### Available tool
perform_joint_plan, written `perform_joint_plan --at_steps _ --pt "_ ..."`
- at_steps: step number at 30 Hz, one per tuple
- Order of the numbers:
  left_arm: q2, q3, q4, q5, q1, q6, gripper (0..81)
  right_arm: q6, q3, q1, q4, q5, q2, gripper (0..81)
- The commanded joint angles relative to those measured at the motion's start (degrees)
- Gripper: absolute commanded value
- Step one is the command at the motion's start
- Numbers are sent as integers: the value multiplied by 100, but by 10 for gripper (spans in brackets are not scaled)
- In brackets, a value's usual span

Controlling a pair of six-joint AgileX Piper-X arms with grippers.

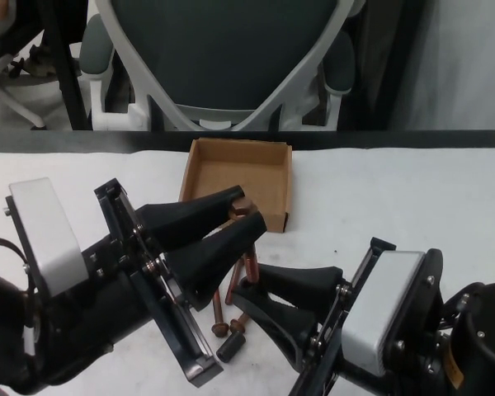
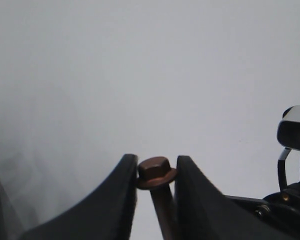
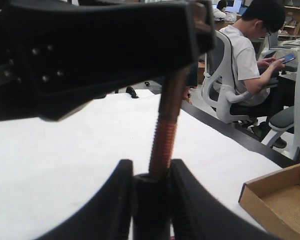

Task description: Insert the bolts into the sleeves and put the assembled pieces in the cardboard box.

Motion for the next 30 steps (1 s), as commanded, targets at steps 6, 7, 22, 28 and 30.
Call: perform_joint_plan --at_steps 6,7,22,28,30 --pt "-98 -1 -459 541 -23 11 8 -181 -71 -21 -272 -1 -40 2" --pt "-98 -1 -434 541 -23 11 8 -181 -71 -21 -272 -1 -40 2" --pt "-98 -1 -250 541 -23 11 8 -484 -71 -21 -224 255 -40 2" --pt "-98 -1 -250 541 -23 11 8 -496 -71 -21 -314 255 -40 2" --pt "-98 -1 -239 541 -23 11 8 -496 -71 -21 -353 255 -40 2"
